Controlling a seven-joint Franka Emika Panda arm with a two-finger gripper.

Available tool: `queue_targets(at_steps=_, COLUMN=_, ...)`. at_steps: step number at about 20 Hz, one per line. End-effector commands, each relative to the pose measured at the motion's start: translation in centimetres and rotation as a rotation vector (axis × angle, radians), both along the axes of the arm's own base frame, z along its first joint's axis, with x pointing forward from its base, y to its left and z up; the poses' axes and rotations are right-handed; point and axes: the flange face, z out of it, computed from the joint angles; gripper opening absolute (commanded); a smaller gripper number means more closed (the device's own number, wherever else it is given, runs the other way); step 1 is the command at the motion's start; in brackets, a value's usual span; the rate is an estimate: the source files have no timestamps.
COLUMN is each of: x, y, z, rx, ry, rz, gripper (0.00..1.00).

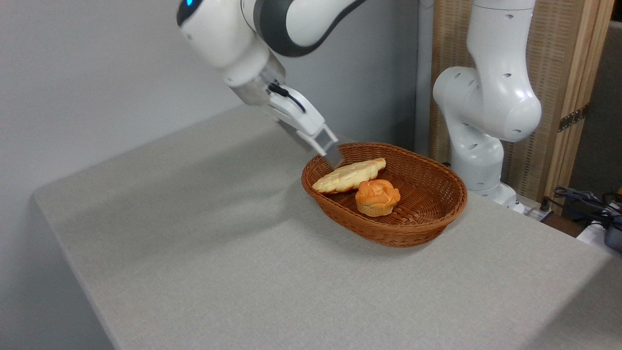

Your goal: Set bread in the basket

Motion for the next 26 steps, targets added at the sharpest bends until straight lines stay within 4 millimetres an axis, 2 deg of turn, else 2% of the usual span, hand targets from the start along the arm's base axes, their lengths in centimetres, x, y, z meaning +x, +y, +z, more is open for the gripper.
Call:
queue_targets(at_steps=1, x=2.7, y=0.8, z=3.1, rx=-0.046, ry=-0.189, rz=0.027, gripper=1.0)
queue_targets(at_steps=7, x=5.8, y=1.5, z=4.7, rx=-0.061, ry=-0.42, rz=0.056, gripper=1.0)
queue_targets(at_steps=10, x=6.7, y=2.1, z=4.8, rx=-0.069, ry=-0.465, rz=0.075, gripper=1.0)
queue_targets(at_steps=16, x=8.6, y=6.3, z=6.5, rx=-0.075, ry=-0.522, rz=0.159, gripper=1.0)
queue_targets(at_steps=18, x=8.8, y=7.3, z=6.9, rx=-0.069, ry=-0.53, rz=0.173, gripper=1.0)
queue_targets(at_steps=26, x=8.8, y=7.5, z=6.8, rx=-0.052, ry=-0.533, rz=0.168, gripper=1.0)
